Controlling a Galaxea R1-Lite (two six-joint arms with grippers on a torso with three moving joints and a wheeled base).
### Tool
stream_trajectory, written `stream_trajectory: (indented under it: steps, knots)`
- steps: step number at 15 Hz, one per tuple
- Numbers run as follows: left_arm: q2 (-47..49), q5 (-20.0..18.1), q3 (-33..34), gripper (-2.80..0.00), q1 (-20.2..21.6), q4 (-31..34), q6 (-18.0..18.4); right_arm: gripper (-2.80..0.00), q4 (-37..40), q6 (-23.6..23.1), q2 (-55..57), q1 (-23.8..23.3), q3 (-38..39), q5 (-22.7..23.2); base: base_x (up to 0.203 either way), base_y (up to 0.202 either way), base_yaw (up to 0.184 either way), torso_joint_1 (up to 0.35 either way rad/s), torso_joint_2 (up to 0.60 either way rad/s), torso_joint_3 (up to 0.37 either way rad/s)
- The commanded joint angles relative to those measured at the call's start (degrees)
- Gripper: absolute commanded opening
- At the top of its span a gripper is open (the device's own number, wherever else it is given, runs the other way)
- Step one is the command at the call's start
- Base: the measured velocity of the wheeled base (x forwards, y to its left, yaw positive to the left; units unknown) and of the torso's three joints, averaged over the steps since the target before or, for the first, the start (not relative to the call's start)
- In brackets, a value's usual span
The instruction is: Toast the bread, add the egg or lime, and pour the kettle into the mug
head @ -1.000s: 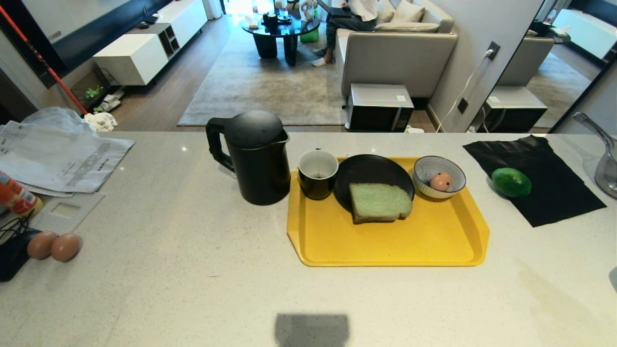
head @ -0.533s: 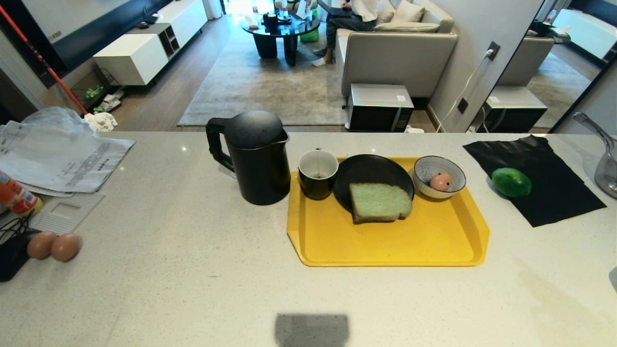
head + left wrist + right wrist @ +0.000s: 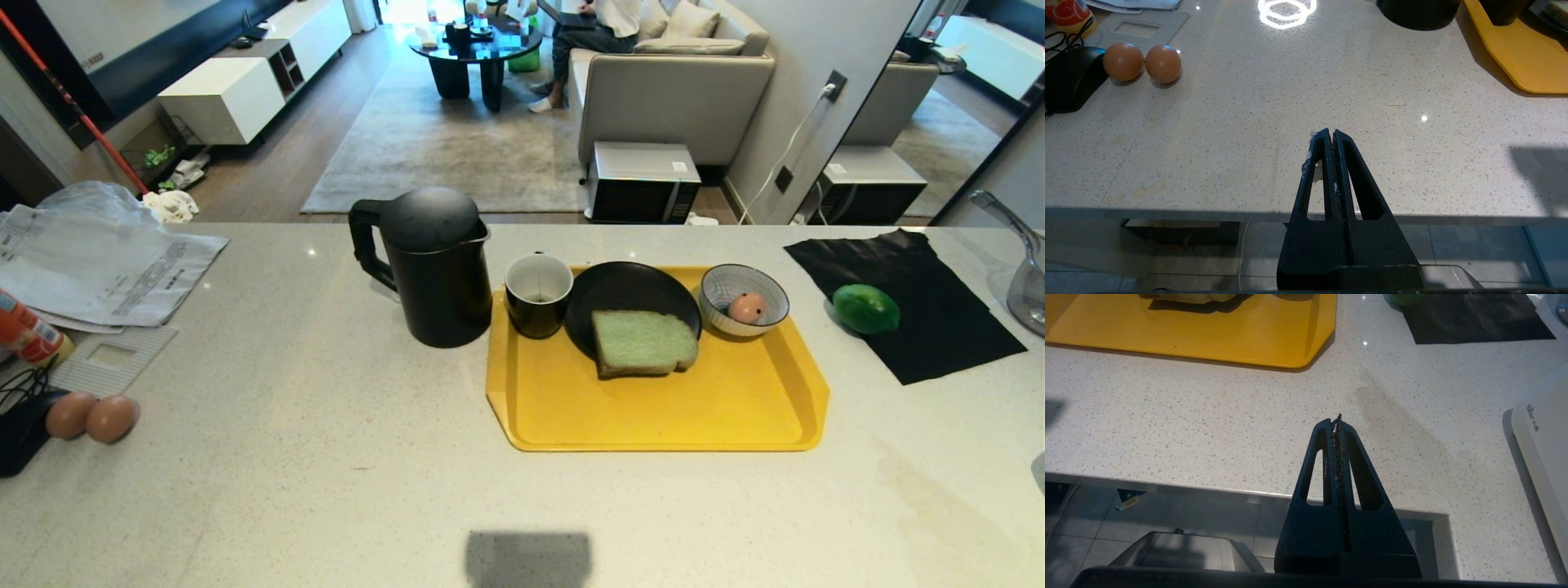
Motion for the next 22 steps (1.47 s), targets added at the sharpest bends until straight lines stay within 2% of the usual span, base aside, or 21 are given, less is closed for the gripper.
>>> stream_trajectory:
  steps: [1,15,22]
  knots:
    - [-0.04,0.02,0.97,-2.8,0.02,-0.03,-0.04,-2.8,-0.01,0.01,0.07,0.05,0.0,0.12,0.0,0.0,0.0,0.0,0.0,0.0]
    - [-0.04,0.02,0.97,-2.8,0.02,-0.03,-0.04,-2.8,-0.01,0.01,0.07,-0.02,0.0,0.04,0.0,0.0,0.0,0.0,0.0,0.0]
    - [-0.04,0.02,0.97,-2.8,0.02,-0.03,-0.04,-2.8,-0.01,1.42,0.07,0.05,0.0,-0.31,0.0,0.0,0.0,0.0,0.0,0.0]
